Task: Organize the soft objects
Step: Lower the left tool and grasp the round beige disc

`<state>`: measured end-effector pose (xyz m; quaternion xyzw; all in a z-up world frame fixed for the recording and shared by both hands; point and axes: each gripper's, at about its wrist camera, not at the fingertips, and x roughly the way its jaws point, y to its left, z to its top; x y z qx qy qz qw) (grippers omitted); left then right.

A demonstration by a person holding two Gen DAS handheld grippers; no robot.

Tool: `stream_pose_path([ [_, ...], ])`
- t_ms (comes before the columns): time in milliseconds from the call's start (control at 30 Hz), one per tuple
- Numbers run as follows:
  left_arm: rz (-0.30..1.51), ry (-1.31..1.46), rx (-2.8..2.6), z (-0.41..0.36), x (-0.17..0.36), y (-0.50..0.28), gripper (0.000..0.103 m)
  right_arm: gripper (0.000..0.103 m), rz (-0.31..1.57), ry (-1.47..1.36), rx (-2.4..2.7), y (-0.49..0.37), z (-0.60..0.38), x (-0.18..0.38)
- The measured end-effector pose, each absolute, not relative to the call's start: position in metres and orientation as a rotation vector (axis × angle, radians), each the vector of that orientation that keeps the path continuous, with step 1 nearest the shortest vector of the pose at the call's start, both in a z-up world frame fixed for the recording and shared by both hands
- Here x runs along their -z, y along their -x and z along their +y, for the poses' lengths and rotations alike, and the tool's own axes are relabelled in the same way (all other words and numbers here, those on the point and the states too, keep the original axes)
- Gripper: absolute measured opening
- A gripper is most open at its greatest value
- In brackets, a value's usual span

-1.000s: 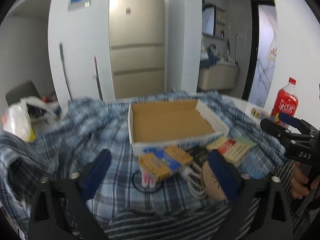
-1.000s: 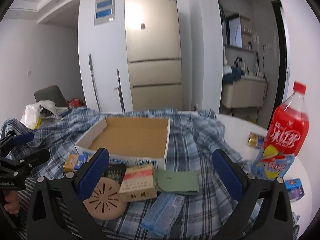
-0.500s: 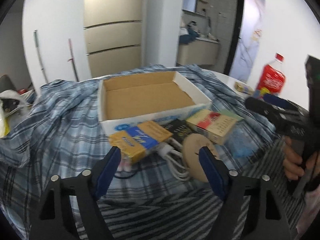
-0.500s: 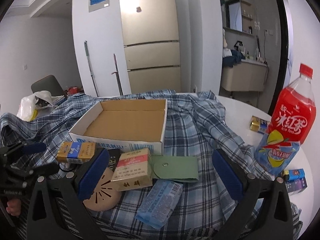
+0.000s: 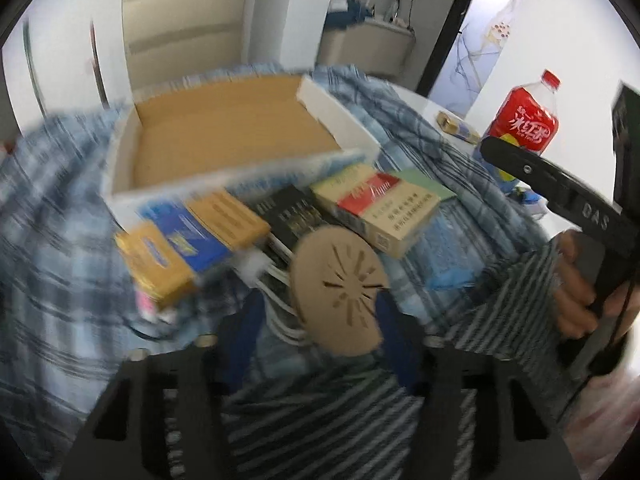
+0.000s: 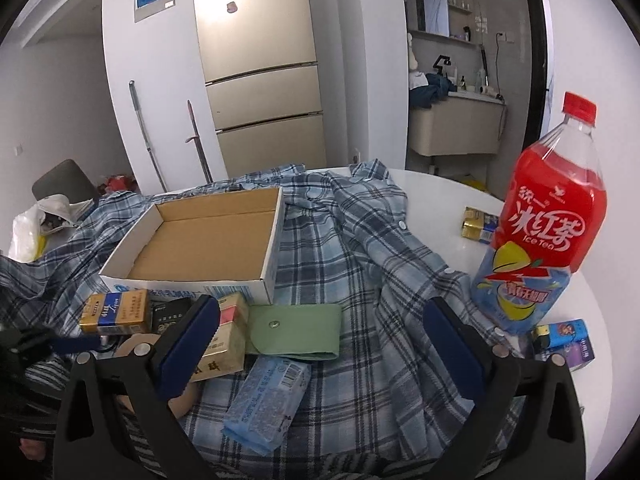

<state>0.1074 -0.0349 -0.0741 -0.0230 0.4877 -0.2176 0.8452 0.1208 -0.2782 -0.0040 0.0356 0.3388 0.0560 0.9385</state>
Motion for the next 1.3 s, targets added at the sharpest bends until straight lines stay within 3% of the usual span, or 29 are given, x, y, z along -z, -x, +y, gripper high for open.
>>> stream_pose_path([
  [167, 1.054, 0.085, 0.46, -0.034, 0.081, -0.114, 0.029, 0.101, 0.693, -0.092, -0.128, -0.121, -0.28, 0.005],
  [333, 1.006, 0.034, 0.425, -0.037, 0.064, -0.104, 0.016, 0.101, 0.711, -0.12, -0.156, -0.125, -0.282, 0.008],
  [700, 0.915, -0.231, 0.247, -0.022, 0.014, -0.08, 0.015, 0.101, 0.707, -0.111, -0.155, -0.122, -0.279, 0.008],
  [1300, 0.972, -0.238, 0.296, -0.025, 0.027, -0.063, 0.015, 0.101, 0.698, -0.119, -0.173, -0.121, -0.279, 0.008],
])
